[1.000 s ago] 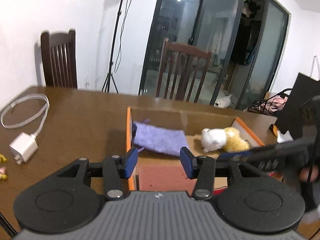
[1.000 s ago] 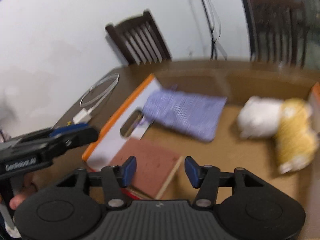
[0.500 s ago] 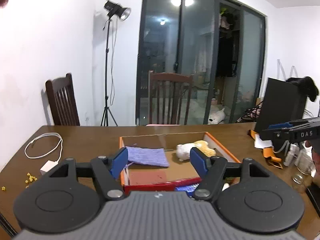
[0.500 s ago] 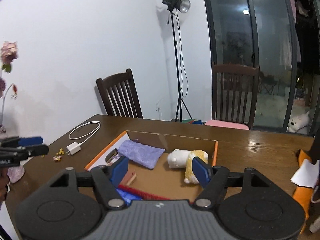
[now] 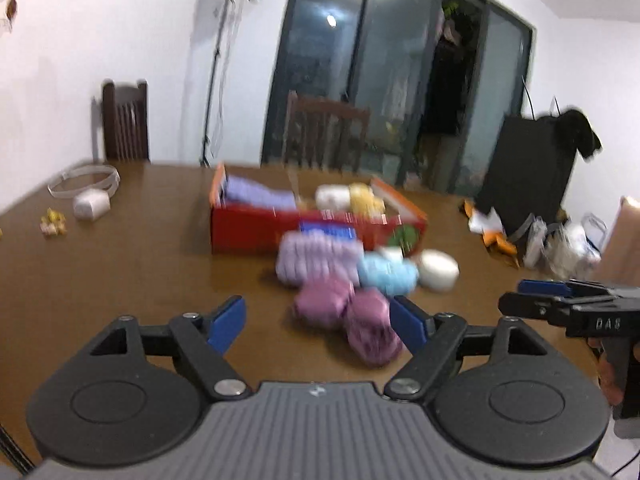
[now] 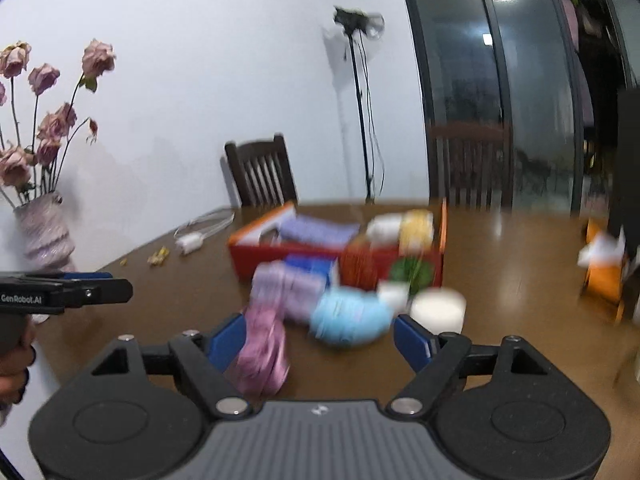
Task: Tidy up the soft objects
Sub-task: 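Move the left tool back toward the pink scrunchies, then grasp the lavender fuzzy scrunchie with the left tool and lift it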
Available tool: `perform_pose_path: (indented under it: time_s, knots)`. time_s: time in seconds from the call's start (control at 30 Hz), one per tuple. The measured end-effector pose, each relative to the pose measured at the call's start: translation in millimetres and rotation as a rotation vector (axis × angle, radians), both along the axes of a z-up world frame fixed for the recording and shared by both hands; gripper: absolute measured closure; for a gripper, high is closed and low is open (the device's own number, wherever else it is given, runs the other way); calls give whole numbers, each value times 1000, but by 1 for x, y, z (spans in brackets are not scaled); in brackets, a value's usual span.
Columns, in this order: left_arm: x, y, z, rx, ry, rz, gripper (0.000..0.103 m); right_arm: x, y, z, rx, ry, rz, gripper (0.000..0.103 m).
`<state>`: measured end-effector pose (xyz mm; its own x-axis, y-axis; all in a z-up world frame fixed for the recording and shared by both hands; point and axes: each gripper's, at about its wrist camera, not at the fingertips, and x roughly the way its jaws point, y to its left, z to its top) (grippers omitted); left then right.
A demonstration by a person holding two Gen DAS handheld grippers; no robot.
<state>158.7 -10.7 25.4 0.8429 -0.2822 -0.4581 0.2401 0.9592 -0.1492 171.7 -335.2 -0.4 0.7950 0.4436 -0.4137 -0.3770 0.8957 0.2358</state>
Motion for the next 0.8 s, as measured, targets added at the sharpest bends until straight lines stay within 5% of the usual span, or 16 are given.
perform_pose_path:
  time_s: [0.1, 0.23, 0.63, 0.73, 0.8]
  knots:
    - [15, 2, -7, 30, 15, 16, 22, 5, 5, -11, 0, 34, 12, 23]
    - [49, 4, -14, -34, 13, 21, 22, 31, 20, -11, 32, 26, 11, 23]
    - [176, -1, -49, -67, 49, -100, 26, 160, 70, -38, 71, 90, 58, 45]
    - [194, 2, -62, -138, 105, -143, 55, 177, 77, -49, 84, 129, 84, 62]
    - [197, 6, -69, -183, 120, -144, 65, 181, 79, -54, 87, 137, 89, 72]
